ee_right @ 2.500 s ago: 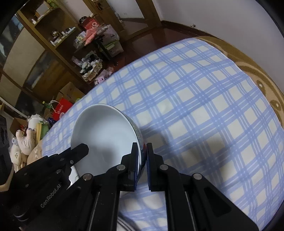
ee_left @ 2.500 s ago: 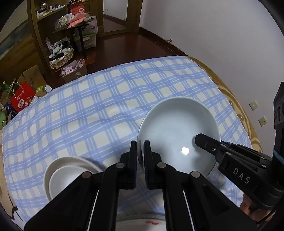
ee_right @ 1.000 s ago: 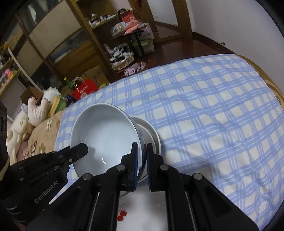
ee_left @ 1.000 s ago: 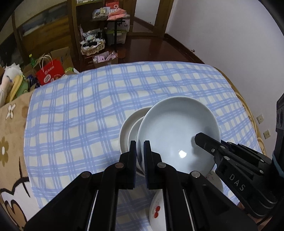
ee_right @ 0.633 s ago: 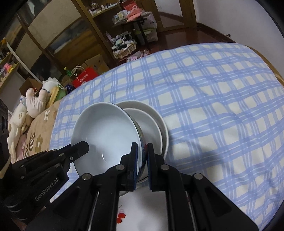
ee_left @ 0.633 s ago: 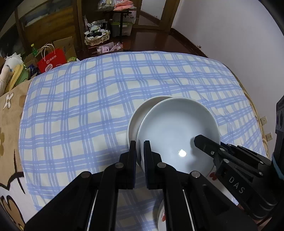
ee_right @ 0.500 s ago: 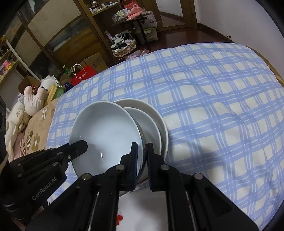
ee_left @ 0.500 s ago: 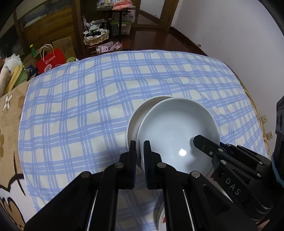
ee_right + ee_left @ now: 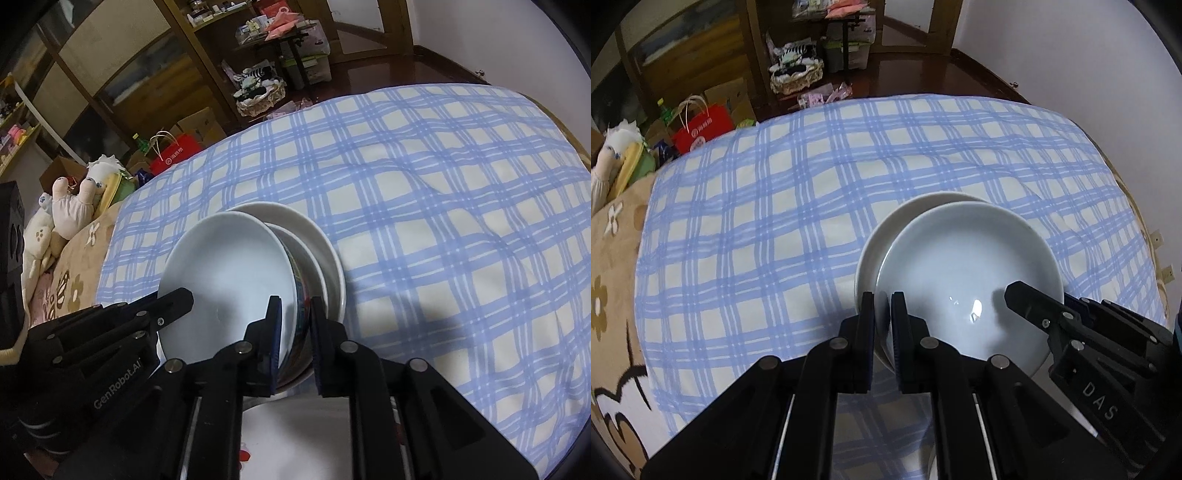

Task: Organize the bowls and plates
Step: 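Open both tools to release the small bowl rims and pull back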

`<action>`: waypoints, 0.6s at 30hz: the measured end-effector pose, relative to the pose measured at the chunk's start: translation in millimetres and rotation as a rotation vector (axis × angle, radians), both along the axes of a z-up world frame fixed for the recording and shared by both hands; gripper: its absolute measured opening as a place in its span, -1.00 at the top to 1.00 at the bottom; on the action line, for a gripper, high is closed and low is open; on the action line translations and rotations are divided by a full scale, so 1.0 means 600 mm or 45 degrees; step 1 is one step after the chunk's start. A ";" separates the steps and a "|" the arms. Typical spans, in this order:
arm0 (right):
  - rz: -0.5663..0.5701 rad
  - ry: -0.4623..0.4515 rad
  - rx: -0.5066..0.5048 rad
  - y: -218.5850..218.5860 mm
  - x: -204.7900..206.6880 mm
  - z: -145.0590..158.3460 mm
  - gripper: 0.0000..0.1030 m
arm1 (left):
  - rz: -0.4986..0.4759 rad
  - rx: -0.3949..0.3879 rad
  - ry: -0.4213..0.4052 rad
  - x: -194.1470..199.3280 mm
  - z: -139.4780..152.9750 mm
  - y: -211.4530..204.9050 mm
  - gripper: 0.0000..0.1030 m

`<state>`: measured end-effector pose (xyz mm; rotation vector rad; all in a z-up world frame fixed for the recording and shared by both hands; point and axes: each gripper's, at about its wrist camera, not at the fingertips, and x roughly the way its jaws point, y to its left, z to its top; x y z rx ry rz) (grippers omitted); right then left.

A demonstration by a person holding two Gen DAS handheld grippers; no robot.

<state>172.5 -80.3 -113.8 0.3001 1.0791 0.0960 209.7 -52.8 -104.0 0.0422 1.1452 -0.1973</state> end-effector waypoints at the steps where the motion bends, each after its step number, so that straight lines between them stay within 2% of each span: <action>1: 0.001 0.002 0.006 -0.001 0.000 0.001 0.68 | -0.009 0.013 -0.014 -0.001 0.004 0.000 0.82; 5: 0.011 -0.007 -0.018 0.003 0.000 0.006 0.64 | -0.041 0.049 -0.055 -0.004 0.017 -0.006 0.82; 14: -0.005 -0.006 -0.028 -0.006 -0.007 0.012 0.50 | -0.023 -0.004 -0.025 -0.013 0.034 0.015 0.82; 18: -0.007 -0.001 0.004 -0.013 -0.008 0.009 0.50 | -0.003 0.025 -0.074 -0.028 0.039 0.029 0.79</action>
